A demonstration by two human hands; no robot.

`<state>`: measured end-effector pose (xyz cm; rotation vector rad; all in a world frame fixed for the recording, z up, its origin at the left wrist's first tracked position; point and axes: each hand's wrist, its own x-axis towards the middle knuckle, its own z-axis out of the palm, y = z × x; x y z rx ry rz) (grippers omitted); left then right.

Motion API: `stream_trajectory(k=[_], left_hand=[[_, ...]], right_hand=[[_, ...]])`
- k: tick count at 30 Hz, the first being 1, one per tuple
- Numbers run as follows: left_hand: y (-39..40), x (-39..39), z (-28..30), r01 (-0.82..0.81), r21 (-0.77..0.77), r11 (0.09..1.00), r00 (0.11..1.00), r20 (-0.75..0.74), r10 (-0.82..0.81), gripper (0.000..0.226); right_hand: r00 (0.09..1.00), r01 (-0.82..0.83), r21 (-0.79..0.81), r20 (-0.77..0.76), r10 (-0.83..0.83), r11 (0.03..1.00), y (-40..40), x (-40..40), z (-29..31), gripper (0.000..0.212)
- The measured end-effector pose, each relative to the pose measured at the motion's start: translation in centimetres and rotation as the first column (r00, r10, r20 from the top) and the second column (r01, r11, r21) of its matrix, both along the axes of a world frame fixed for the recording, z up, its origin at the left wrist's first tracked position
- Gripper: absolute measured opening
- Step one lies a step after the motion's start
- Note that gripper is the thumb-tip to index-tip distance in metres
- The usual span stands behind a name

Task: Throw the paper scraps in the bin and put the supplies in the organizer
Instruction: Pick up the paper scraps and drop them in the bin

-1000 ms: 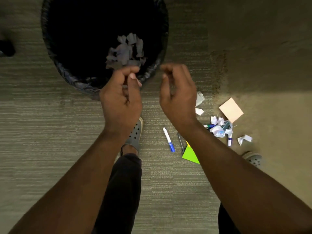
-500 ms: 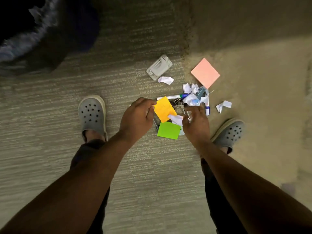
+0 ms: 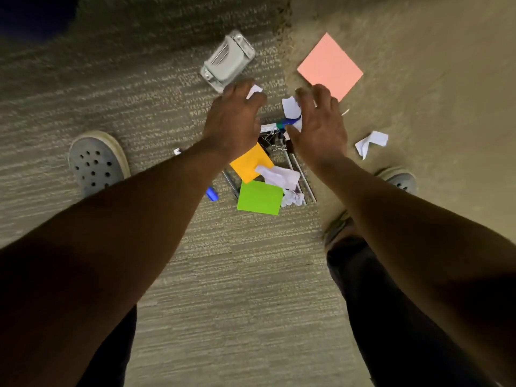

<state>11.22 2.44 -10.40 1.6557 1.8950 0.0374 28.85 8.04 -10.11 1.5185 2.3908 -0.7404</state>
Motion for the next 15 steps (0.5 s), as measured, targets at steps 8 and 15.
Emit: stream_trajectory(k=[8,15], left_hand=[[2.0,0.3,-0.9,0.008,0.005,1.0,0.974,-0.226,-0.006,0.033],[2.6,-0.2,-2.0,-0.027,0.0,1.0,0.989,-0.148,0.027,0.034]], right_hand=[[0.987,-0.062,-0.025,0.145,0.065,0.998,2.2,-2.8,-1.0,0.039],[0.994,-0.088,-0.091,0.057,0.093,0.992,2.6,-1.8,-1.5,0.028]])
